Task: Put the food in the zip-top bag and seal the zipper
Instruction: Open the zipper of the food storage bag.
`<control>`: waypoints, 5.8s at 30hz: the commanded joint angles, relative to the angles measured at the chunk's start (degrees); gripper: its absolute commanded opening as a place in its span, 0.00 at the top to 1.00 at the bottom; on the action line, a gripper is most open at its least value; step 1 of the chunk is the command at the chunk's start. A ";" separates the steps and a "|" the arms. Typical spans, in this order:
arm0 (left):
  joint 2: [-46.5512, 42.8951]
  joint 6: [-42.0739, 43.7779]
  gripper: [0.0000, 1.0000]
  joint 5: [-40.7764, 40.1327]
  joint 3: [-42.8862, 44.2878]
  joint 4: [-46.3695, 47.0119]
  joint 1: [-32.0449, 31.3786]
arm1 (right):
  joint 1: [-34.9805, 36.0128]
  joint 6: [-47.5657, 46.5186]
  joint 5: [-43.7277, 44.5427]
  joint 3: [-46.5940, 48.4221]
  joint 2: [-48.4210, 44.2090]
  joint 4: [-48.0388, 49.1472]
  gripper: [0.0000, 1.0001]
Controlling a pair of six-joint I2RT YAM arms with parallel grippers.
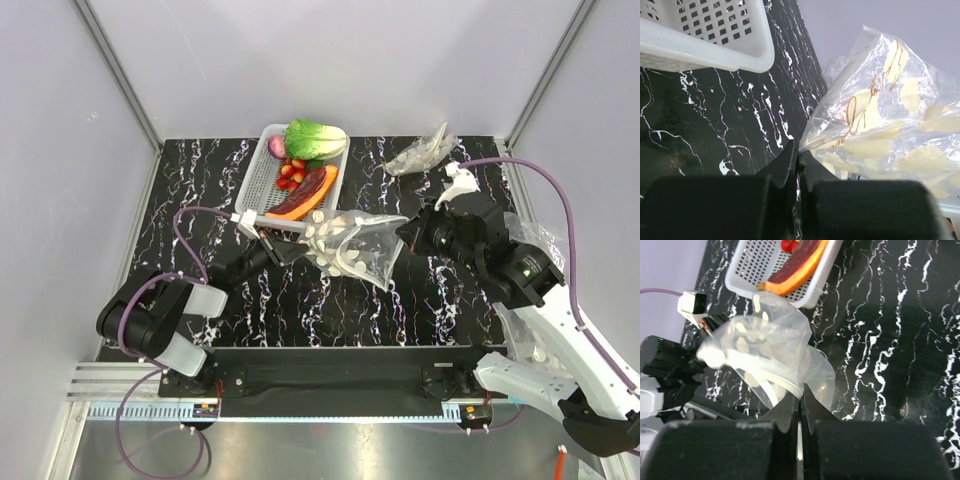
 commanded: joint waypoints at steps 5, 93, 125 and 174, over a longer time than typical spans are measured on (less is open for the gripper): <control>-12.25 9.68 0.39 -5.52 3.77 -17.35 -1.97 | -0.78 -1.81 3.46 0.92 2.07 0.33 1.00; -0.23 33.76 1.00 -28.33 60.64 -80.41 -29.23 | -0.78 -9.19 13.99 -6.03 14.37 7.81 0.52; 13.21 34.73 1.00 -9.51 75.66 -88.68 -24.21 | -0.43 -12.71 43.90 -9.01 13.15 9.29 0.42; 17.80 41.85 0.86 -40.70 67.68 -99.76 -23.42 | -0.25 -8.05 2.66 -13.41 18.42 17.03 1.00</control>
